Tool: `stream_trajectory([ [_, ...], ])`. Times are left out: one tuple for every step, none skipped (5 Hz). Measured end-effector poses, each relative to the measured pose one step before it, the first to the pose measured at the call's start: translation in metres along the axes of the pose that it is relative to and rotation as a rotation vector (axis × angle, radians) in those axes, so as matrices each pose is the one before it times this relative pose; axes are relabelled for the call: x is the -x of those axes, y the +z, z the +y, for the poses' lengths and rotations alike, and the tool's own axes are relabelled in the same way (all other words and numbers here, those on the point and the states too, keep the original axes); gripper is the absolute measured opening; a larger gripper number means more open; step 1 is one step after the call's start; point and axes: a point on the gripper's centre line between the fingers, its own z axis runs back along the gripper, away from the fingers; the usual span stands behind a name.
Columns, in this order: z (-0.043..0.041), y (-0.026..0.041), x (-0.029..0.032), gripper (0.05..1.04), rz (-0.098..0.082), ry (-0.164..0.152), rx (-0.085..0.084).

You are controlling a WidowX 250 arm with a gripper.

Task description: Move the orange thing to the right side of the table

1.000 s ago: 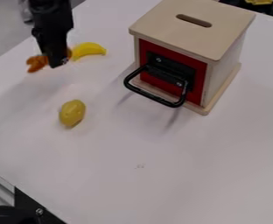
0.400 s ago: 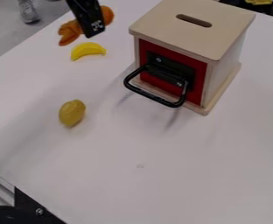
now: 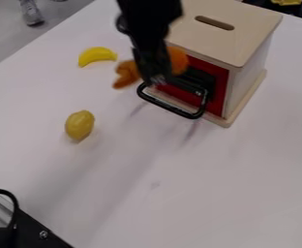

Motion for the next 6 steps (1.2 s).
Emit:
stream_trajectory([
  [-0.04121,-0.02471,-0.02458,0.409,0.0283,-0.0712,0.0303],
  [-0.02389,-0.03835,-0.01854,0.41,0.0623,-0.0468,0.0076],
  [-0.00483,-0.02743,-0.01123,0.41,0.0341,-0.0097,-0.0068],
  [0.00119,-0.02487,-0.0105,0.409,0.0289,0.0012,-0.0046],
  [-0.00036,-0.01632,-0.00646,0.409,0.012,-0.0041,0.0103],
  [-0.00066,-0.01553,-0.00022,0.409,0.0285,-0.0072,0.0093],
])
